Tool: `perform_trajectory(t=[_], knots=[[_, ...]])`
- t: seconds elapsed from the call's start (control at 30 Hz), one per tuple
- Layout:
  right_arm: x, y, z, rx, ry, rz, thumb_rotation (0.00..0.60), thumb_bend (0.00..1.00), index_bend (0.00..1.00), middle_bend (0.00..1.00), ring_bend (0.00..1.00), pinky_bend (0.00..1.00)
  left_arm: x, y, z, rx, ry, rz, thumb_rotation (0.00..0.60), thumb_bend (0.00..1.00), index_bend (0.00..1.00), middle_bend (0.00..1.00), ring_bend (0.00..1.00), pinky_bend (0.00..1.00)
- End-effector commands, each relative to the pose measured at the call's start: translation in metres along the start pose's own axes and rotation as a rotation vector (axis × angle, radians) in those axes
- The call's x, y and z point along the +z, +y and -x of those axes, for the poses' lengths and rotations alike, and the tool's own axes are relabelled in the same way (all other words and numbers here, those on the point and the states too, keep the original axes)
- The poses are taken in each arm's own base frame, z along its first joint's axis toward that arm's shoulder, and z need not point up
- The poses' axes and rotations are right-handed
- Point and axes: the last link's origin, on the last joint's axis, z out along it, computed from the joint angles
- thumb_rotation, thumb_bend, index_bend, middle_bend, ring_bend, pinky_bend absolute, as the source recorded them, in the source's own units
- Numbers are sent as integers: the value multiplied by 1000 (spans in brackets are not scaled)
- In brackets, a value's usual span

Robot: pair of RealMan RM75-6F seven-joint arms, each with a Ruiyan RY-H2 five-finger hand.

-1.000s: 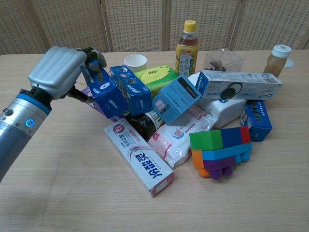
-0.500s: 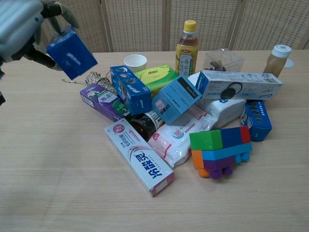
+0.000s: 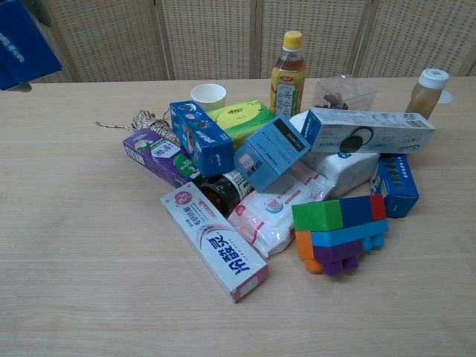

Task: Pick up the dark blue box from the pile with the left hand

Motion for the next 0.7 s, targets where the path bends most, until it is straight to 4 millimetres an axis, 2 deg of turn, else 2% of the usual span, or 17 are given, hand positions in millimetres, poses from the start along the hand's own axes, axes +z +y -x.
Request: perform_trajectory(t=[0.03,0.7], knots=[[0,0,0,1,2,-2,0,192,0,124,0,0,-5,-3,0,5,-29,-9,600,137,566,591,625,650],[-15,4,-6,23,22,-14,0,193,0,125,0,0,-23,-3,-13,-25,-27,-32,600,137,576,598,625,656]])
